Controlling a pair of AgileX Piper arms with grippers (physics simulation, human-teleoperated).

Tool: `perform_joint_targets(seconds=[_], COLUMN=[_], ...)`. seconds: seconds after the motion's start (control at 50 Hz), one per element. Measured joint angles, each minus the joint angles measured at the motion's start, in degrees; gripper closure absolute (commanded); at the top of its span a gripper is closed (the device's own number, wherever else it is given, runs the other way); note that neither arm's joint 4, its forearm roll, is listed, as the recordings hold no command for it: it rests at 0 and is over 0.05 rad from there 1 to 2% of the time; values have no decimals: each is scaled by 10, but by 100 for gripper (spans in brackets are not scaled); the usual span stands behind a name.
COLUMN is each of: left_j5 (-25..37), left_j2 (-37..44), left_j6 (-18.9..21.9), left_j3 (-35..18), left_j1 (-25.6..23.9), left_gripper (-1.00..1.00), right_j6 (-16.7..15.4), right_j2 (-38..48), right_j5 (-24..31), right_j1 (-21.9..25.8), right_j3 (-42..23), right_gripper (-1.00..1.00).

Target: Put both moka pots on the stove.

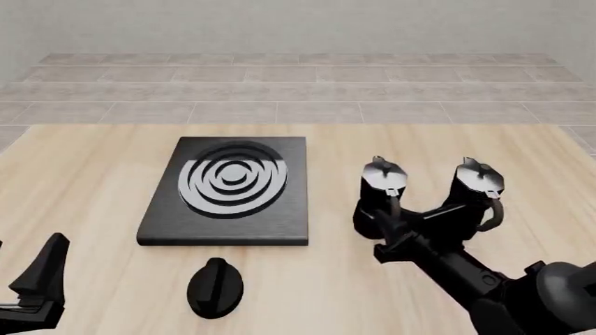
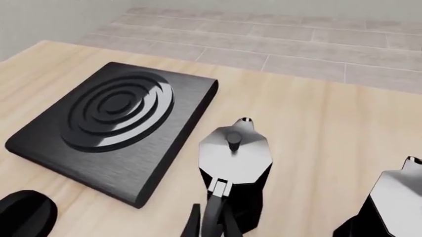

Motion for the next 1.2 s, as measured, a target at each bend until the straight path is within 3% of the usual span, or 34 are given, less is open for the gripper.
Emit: perform_joint_targets(seconds=[0.32,0.68,0.96,1.2], left_j5=[0,0,0,0], left_j2=[0,0,0,0], left_j6=[0,0,0,0], left_j3=[0,0,0,0], left_j1=[0,0,0,0], left_gripper=[-100,-100,-100,-100], right_j6=[-12,-71,-98,-104], right_j2=[-16,-47,-43,-13], right_j5=[14,17,0,-13], right_j1=[-7,-31,-35,5], right_j3=[-2,-21,-79,-149], right_gripper=[100,100,100,100])
